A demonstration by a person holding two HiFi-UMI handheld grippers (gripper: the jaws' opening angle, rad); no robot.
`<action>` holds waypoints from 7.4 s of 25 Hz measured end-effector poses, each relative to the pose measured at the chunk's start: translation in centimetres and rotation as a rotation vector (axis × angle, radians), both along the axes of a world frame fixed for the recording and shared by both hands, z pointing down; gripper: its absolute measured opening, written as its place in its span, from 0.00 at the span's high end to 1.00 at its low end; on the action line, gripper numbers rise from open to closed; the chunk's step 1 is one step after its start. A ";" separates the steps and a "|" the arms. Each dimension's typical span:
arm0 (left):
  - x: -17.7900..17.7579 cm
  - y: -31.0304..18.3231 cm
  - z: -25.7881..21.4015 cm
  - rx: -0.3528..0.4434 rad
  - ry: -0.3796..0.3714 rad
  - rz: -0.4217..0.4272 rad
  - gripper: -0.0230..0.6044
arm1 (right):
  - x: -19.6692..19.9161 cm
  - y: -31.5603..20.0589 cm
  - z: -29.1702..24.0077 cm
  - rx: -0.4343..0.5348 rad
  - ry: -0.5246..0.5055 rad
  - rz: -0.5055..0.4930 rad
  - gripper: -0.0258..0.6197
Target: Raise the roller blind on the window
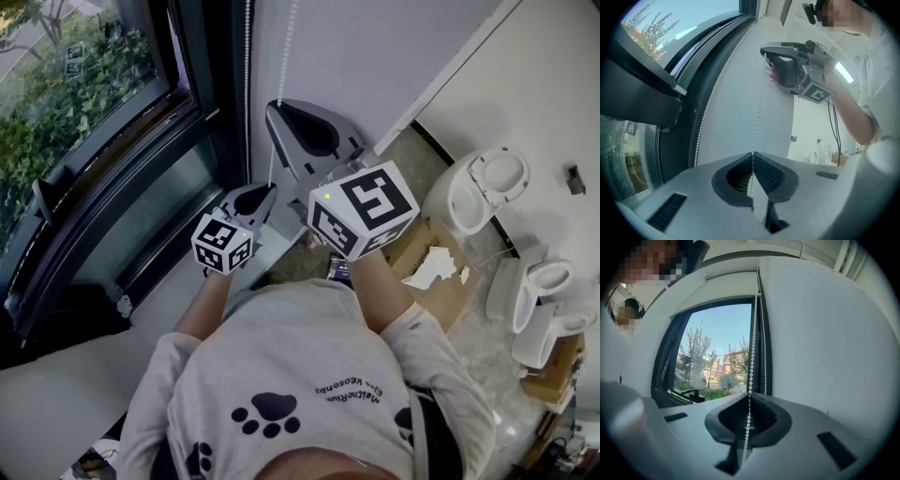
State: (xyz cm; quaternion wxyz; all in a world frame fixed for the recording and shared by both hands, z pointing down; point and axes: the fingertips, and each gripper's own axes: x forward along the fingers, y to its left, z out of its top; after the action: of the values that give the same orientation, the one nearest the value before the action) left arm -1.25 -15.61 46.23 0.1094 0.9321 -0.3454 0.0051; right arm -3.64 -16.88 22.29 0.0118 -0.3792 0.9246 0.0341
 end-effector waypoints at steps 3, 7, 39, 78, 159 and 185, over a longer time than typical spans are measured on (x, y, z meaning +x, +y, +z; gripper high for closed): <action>0.0 0.0 0.1 0.016 -0.004 0.000 0.94 | 0.3 -0.2 0.2 0.021 0.007 0.025 0.94; 0.2 0.4 1.6 0.011 -0.038 0.000 0.94 | 0.3 -0.4 1.9 -0.001 0.017 0.031 0.94; -0.7 2.0 6.6 -0.101 0.019 -0.002 0.77 | 1.3 -0.7 12.3 -0.109 0.072 0.103 0.94; -0.7 -1.1 -25.9 0.317 0.003 0.069 0.95 | 0.0 0.1 12.7 -0.082 0.062 0.081 0.95; -0.9 -0.4 -3.5 0.076 0.042 0.034 0.95 | 0.0 -0.5 4.4 0.017 0.031 0.018 0.94; -3.0 0.5 4.4 -0.022 -0.025 -0.021 0.82 | -0.2 -0.3 14.8 -0.098 0.079 0.021 0.94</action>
State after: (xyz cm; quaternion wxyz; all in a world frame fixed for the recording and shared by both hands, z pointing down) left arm -4.23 -15.15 50.58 0.1152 0.9270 -0.3563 0.0194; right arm -3.85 -17.18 37.08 -0.0437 -0.3873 0.9209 0.0037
